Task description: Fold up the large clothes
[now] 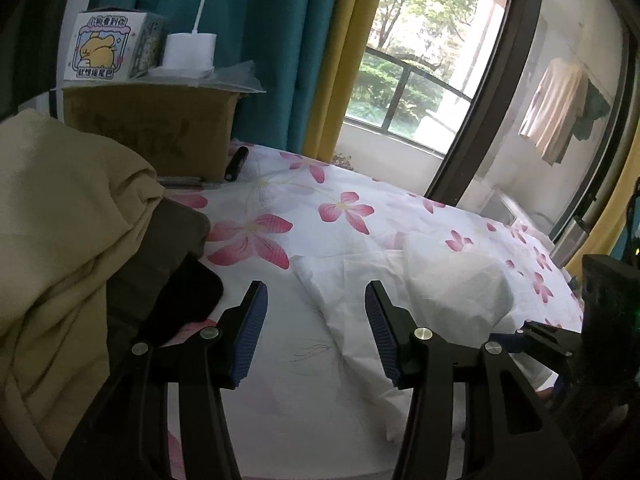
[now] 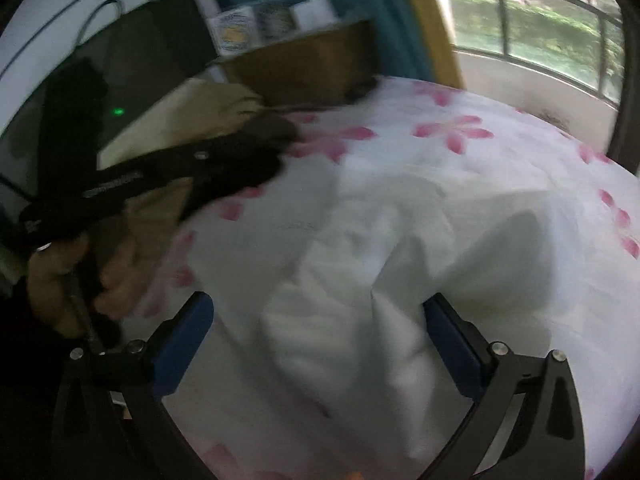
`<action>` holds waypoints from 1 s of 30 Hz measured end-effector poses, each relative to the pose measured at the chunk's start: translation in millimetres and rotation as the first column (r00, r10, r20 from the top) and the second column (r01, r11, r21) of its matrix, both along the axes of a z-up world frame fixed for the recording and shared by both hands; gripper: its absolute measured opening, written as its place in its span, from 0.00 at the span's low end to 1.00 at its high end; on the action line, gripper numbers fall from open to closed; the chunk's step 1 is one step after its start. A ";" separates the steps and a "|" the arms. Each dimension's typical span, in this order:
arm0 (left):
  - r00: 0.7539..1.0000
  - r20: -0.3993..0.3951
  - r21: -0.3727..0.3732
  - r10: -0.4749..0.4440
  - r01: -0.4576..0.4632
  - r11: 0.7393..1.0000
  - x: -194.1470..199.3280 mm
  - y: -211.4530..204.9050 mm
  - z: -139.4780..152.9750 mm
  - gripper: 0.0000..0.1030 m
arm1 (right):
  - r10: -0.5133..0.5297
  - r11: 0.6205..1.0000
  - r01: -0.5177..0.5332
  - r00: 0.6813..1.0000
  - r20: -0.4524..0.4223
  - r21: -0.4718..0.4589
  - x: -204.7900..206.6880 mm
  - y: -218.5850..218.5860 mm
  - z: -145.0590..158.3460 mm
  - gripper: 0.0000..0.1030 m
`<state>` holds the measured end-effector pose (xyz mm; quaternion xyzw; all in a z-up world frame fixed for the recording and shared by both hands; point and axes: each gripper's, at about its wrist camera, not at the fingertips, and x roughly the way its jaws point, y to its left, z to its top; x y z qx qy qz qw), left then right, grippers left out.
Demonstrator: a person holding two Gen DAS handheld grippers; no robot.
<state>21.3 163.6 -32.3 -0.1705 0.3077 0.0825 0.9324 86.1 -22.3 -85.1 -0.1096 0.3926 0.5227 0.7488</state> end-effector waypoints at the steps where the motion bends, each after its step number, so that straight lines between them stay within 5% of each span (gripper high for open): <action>1: 1.000 -0.001 0.004 0.001 -0.001 1.000 1.0 -0.3 1.7 0.51 | 0.007 1.000 -0.007 1.000 0.027 0.003 -3.3 -1.2 3.1 1.00; 6: 0.999 0.000 0.008 -0.035 0.035 0.999 17.3 -14.4 12.7 0.51 | -0.051 0.998 0.058 0.982 0.180 -0.034 -5.6 -30.1 23.4 1.00; 10: 0.991 0.010 -0.005 -0.134 0.134 0.991 44.2 -48.5 18.4 0.57 | -0.183 0.982 0.189 0.962 0.205 -0.008 11.3 -73.4 32.5 1.00; 16: 0.924 0.003 -0.016 -0.383 0.383 0.924 99.9 -118.8 9.2 0.58 | -0.366 0.926 0.376 0.912 0.184 -0.021 41.9 -126.6 24.4 1.00; 23: 0.881 -0.185 0.028 -0.436 0.448 0.893 140.5 -147.9 -38.6 0.57 | -0.489 0.872 0.489 0.870 0.068 0.022 69.2 -167.1 8.5 1.00; 25: 0.883 -0.161 0.038 -0.440 0.451 0.892 133.2 -138.2 -38.6 0.10 | -0.501 0.866 0.500 0.864 0.045 0.022 76.9 -163.4 3.0 1.00; 30: 0.957 -0.065 0.081 -0.281 0.286 0.955 86.8 -89.2 -15.5 0.09 | -0.458 0.889 0.458 0.888 0.047 -0.003 82.0 -147.4 -4.0 1.00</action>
